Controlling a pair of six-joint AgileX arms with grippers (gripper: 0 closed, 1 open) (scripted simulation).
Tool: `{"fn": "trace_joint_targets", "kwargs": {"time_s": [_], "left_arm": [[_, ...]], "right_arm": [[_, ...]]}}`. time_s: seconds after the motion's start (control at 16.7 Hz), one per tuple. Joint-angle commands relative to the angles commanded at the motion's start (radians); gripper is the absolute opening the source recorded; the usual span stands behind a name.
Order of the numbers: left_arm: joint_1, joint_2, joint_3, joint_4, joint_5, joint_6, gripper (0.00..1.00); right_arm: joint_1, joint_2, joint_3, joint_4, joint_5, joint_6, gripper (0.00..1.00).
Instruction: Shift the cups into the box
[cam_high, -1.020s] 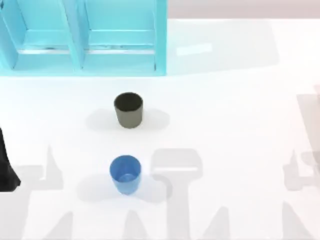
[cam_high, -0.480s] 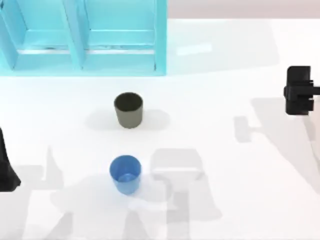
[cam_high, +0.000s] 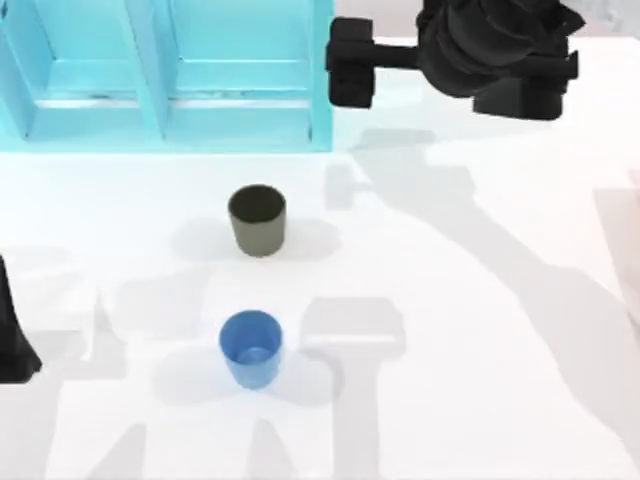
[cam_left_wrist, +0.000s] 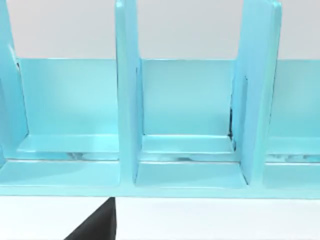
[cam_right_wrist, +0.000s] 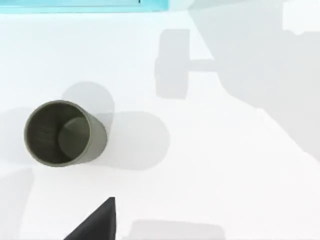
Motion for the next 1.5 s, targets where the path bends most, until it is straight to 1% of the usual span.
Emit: {"fn": "trace_joint_targets", "kwargs": {"time_s": [0.3,0.48,0.6,1.08,1.5], "left_arm": [[0.0,0.0,0.0,0.0,0.0,0.0,1.0],[0.0,0.0,0.0,0.0,0.0,0.0,1.0],[0.0,0.0,0.0,0.0,0.0,0.0,1.0],[0.0,0.0,0.0,0.0,0.0,0.0,1.0],[0.0,0.0,0.0,0.0,0.0,0.0,1.0]], "right_arm": [[0.122,0.373,0.388,-0.156,0.063,0.136,1.0],[0.165,0.526,0.539,-0.216,0.092,0.188,1.0],[0.18,0.587,0.597,-0.238,0.105,0.209,1.0],[0.176,0.612,0.602,-0.225,0.106,0.208,1.0],[0.133,0.731,0.511,0.003,0.096,0.164,1.0]]}}
